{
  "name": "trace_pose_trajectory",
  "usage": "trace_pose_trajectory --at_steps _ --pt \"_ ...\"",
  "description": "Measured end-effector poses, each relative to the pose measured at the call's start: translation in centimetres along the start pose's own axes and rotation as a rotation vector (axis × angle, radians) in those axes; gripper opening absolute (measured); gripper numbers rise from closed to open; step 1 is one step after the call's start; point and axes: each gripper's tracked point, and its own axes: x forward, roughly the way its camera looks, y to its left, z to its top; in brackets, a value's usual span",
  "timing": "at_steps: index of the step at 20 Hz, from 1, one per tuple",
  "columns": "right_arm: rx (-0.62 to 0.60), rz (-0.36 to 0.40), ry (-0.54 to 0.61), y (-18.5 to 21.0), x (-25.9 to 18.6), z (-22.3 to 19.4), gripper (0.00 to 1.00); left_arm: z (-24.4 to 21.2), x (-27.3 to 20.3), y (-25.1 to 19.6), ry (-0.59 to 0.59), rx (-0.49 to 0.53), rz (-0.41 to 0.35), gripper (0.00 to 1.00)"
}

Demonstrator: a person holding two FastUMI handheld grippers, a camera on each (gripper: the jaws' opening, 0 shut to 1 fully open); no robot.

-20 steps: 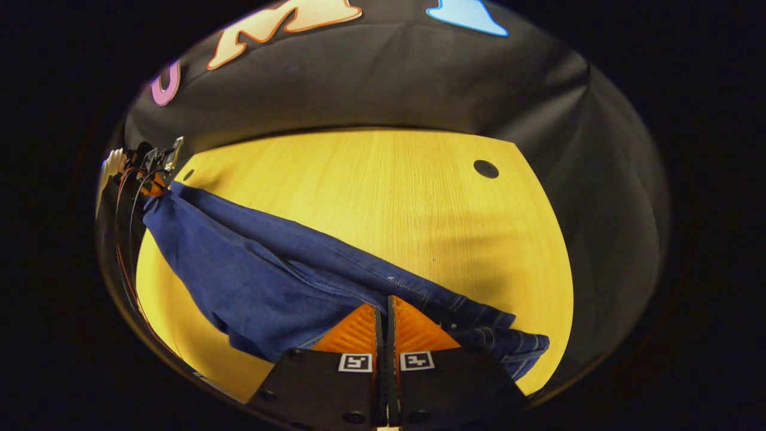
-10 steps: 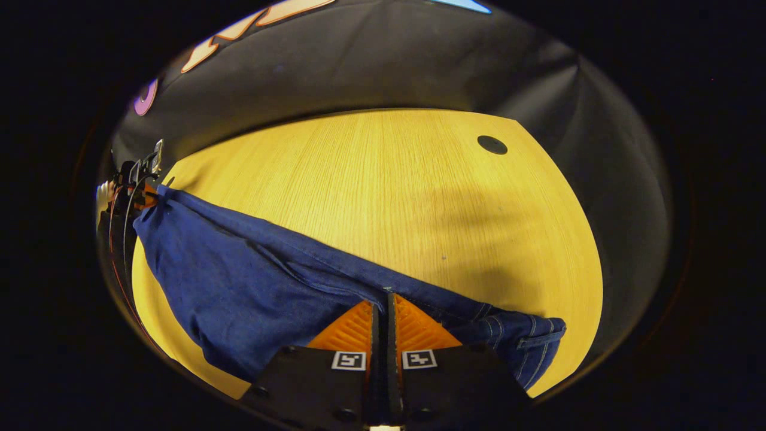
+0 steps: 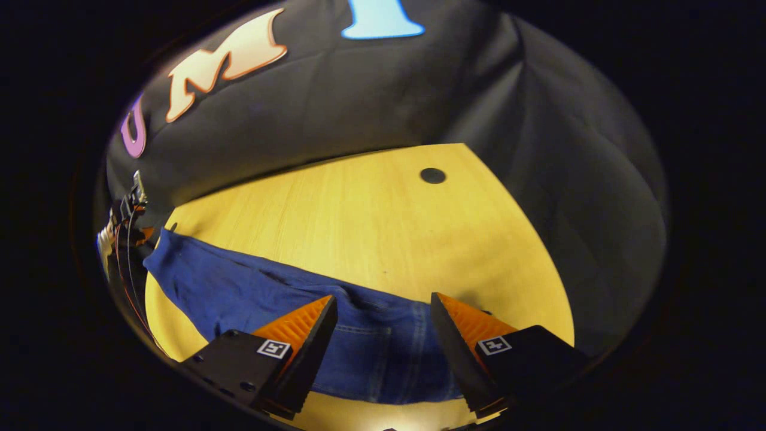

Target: Grasp the waist and the cuffs of the jeans and fold them to make the two legs overlap; first hold the waist and fold one-third of the jeans toward the cuffs, then hold the cuffs and fold the remaining one-third in the same direction to finish folding.

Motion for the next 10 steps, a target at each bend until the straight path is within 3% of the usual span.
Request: trace_pose_trajectory --at_steps 4,5,8,9,10 --pt "0.060 -0.051 0.044 -5.5 -3.1 -4.1 0.99 -0.9 -3.5 -1.1 -0.060 -0.143 0.013 0.95" --pt "0.081 -0.059 0.055 -6.5 -3.4 -5.2 0.96 -1.5 -4.4 -2.2 -0.064 -0.180 0.015 0.95" --pt "0.184 -0.024 0.093 -6.8 -2.9 -8.1 0.99 -3.2 -6.9 -7.0 -0.087 -0.306 -0.020 0.95" --pt "0.200 -0.023 0.107 -6.9 -2.4 -9.0 0.95 -3.6 -7.8 -8.5 -0.087 -0.330 -0.035 0.95" --pt "0.203 -0.035 0.117 -7.4 -2.0 -10.1 0.99 -4.0 -8.8 -10.1 -0.084 -0.364 -0.049 0.95"
